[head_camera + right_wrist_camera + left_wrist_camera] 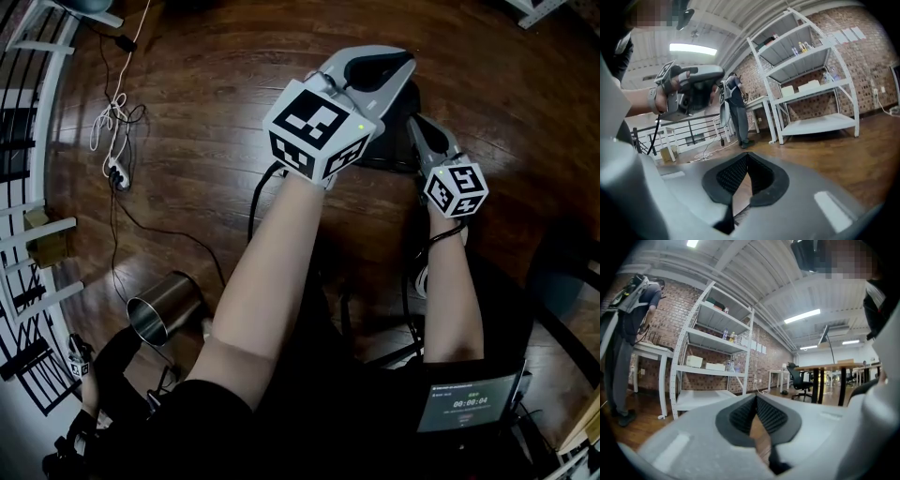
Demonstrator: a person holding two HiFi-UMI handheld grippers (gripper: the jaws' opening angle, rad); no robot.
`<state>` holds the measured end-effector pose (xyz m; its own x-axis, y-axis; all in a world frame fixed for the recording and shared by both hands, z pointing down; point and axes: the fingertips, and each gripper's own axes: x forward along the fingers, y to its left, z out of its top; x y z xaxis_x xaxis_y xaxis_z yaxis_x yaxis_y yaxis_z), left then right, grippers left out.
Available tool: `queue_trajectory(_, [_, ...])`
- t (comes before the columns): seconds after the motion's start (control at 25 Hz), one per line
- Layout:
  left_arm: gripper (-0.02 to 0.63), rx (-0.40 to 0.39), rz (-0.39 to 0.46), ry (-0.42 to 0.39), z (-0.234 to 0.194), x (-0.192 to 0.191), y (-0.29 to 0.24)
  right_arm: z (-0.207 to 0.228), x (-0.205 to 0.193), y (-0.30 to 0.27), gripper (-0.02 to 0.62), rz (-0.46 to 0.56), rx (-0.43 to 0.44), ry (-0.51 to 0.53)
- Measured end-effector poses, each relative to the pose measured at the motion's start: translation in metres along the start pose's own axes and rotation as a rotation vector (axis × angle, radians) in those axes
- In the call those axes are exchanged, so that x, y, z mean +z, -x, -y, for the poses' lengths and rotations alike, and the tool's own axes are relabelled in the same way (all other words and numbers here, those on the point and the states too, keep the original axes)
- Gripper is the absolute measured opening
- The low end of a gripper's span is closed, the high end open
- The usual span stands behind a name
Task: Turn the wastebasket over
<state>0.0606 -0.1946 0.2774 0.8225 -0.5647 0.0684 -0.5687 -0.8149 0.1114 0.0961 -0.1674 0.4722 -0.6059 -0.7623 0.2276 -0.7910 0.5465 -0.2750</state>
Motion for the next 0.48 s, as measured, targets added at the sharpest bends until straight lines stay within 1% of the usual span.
queue_trajectory(0.12, [0.002, 0.011, 0.014, 0.015, -0.005, 0.004, 0.004, -0.002, -0.048, 0.01, 0.011, -0.021, -0.031, -0.13])
queue_trajectory(0.24, [0.002, 0.01, 0.02, 0.022, -0.004, 0.01, 0.004, -0.002, -0.079, 0.025, 0.011, -0.008, -0.075, -0.263])
queue_trajectory(0.48, [0.002, 0.01, 0.021, 0.031, -0.004, 0.013, 0.006, 0.009, -0.129, 0.057, 0.011, 0.102, -0.192, -0.576])
